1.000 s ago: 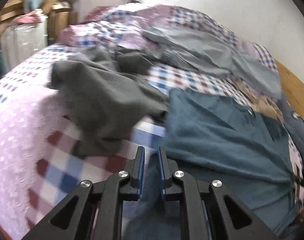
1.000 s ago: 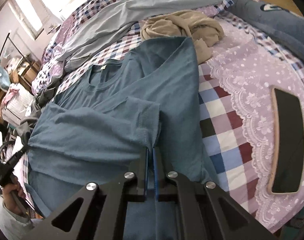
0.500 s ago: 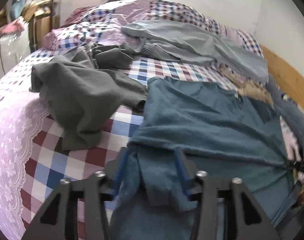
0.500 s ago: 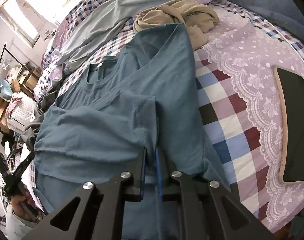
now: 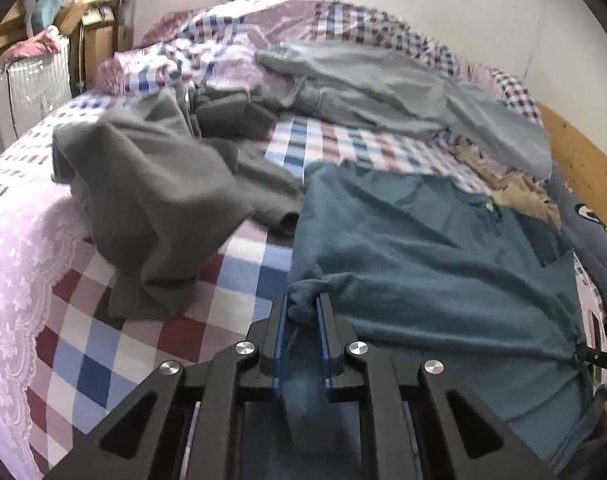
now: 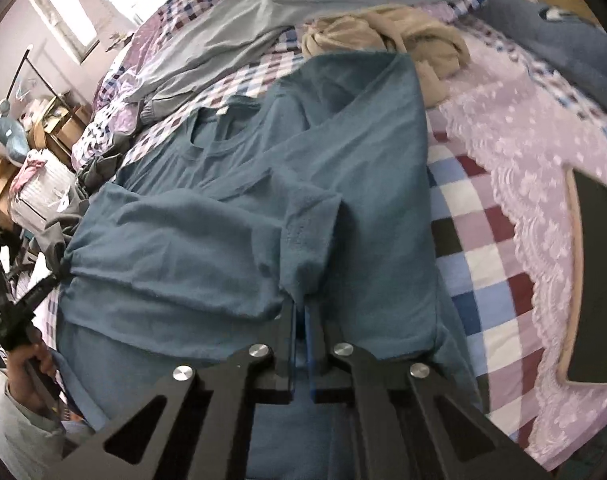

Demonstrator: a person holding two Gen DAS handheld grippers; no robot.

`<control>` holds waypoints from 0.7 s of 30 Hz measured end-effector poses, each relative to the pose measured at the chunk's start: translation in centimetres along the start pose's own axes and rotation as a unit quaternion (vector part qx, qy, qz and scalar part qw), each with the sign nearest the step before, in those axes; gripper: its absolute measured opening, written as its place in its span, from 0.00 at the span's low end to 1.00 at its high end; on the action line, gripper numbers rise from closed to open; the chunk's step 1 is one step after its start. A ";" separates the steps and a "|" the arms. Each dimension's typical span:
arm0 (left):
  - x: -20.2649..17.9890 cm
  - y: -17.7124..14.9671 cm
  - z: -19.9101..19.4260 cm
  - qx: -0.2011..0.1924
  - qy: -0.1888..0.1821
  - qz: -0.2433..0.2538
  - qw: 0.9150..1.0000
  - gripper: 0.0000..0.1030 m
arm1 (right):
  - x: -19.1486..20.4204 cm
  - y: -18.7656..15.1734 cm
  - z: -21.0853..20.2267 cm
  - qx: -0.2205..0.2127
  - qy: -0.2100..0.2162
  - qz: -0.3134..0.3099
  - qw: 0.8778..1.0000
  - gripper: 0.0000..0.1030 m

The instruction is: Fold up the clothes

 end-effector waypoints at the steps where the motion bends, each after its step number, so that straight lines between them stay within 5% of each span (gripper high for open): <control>1: -0.1 0.2 -0.4 -0.009 0.001 0.002 1.000 0.12 | 0.0 0.2 -0.4 -0.009 -0.003 -0.004 1.000 0.02; 7: 0.2 1.3 -2.5 -0.043 0.010 0.002 0.999 0.09 | -0.8 0.8 -2.2 -0.028 -0.005 0.005 1.000 0.02; 13: 2.2 -2.0 -0.6 0.044 0.035 -0.013 0.998 0.09 | -1.2 -0.8 0.1 0.030 -0.034 -0.011 0.999 0.04; 21: 4.1 -1.6 -1.8 0.032 0.046 -0.057 0.997 0.28 | -1.9 -0.8 0.5 0.031 -0.012 0.031 0.999 0.18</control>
Point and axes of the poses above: each gripper's, at about its wrist camera, not at the fingertips, and z roughly the way its jaws point, x to its left, y to its top, the point moved 10 cm from there along z, roughly the way its jaws point, and after that the axes turned 2 degrees about -y, right-handed, at the moved point
